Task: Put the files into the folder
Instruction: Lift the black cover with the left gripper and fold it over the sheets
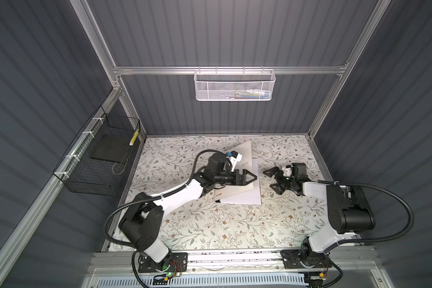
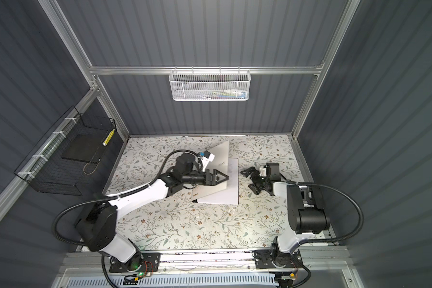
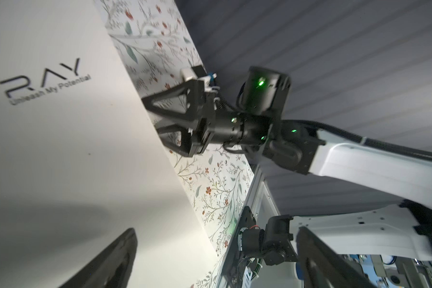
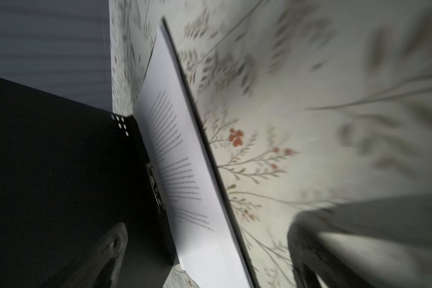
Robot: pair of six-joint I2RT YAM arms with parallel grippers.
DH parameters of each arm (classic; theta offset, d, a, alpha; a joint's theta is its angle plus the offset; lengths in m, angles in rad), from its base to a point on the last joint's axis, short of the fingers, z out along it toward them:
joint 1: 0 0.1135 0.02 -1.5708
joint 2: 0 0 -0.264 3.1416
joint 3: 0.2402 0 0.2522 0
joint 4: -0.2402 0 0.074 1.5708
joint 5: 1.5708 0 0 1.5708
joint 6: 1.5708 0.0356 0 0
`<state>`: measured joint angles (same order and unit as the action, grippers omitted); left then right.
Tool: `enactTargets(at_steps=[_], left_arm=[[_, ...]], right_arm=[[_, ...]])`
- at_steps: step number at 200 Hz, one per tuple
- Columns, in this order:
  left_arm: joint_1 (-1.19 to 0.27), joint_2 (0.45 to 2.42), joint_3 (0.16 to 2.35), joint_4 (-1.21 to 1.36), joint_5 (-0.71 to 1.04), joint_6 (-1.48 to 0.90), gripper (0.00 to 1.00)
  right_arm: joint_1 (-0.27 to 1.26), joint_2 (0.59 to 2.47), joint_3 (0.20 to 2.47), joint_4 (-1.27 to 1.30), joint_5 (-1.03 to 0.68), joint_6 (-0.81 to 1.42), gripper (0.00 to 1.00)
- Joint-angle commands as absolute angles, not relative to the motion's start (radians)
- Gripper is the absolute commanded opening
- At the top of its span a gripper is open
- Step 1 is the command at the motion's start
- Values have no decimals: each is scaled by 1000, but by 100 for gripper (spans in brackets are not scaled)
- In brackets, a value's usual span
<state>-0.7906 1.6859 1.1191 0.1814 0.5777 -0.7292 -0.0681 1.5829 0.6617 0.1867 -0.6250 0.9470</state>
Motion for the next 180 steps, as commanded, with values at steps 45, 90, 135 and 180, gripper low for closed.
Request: enactTargets(at_steps=[45, 90, 135, 180], left_arm=[[-764, 1600, 1183, 26, 496, -581, 100], [-604, 1375, 1017, -127, 359, -526, 100], [-577, 1288, 873, -235, 194, -490, 100], [-575, 1340, 755, -114, 244, -538, 100]], right_arm=[[-205, 1259, 652, -91, -603, 821, 99], [-150, 1233, 614, -116, -630, 778, 99], [82, 1334, 585, -68, -545, 772, 99], [179, 1494, 611, 25, -501, 794, 99]])
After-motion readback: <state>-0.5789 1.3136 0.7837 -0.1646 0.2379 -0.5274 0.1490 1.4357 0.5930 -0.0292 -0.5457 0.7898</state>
